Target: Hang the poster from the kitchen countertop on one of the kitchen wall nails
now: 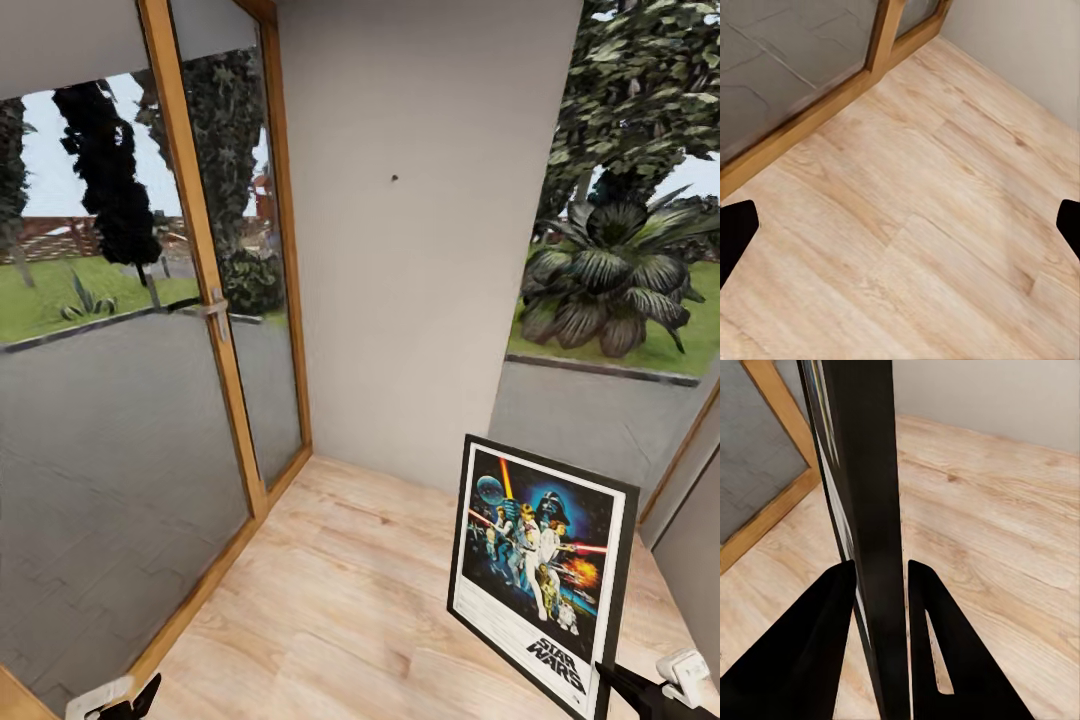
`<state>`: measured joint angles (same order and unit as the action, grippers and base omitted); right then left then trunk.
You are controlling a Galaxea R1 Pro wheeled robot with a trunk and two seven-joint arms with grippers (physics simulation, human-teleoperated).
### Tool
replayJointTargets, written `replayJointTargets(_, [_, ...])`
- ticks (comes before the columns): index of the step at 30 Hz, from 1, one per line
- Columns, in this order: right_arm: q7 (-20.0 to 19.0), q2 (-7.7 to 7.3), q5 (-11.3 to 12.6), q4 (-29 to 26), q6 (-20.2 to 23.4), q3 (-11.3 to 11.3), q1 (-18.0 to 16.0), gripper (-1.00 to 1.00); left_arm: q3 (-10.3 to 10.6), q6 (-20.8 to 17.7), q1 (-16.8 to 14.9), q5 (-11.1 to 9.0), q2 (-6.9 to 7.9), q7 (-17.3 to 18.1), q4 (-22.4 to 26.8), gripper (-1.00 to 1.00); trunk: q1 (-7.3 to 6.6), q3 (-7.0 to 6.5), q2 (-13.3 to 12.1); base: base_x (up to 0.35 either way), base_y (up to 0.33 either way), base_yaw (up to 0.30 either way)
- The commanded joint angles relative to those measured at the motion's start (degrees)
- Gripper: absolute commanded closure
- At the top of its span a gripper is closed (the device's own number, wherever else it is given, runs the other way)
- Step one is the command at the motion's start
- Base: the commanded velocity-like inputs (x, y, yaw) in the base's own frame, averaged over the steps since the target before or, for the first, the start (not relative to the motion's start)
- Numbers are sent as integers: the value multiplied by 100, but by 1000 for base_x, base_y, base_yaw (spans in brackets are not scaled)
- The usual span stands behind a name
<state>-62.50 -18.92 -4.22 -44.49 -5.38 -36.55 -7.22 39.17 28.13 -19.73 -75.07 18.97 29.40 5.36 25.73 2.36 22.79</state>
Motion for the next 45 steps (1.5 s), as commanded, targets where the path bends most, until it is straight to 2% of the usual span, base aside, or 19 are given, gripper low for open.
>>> replayJointTargets(1, [-25, 2, -40, -1, -51, -20, -8, 100, 47, 9, -4, -61, 2, 21, 0, -100, 5, 13, 13, 137, 333, -26])
replayJointTargets(10, [-25, 2, -43, -3, -51, -19, -8, 100, 47, 9, -4, -61, 8, 22, 0, -100, 5, 9, 13, 137, 333, -115])
replayJointTargets(30, [-25, 2, -44, 2, -51, -19, -8, 100, 55, 9, -4, -61, 2, 22, 0, -100, 5, -41, 13, 219, 289, -290])
replayJointTargets(36, [-25, 2, -42, 1, -51, -19, -8, 100, 56, 9, -4, -58, 2, 22, 0, -100, 5, -59, 13, 106, 112, -298])
replayJointTargets(45, [-25, 2, -35, -6, -51, -27, -8, 100, 60, 10, -4, -58, 2, 22, 0, -100, 5, -63, 13, 159, 6, -40])
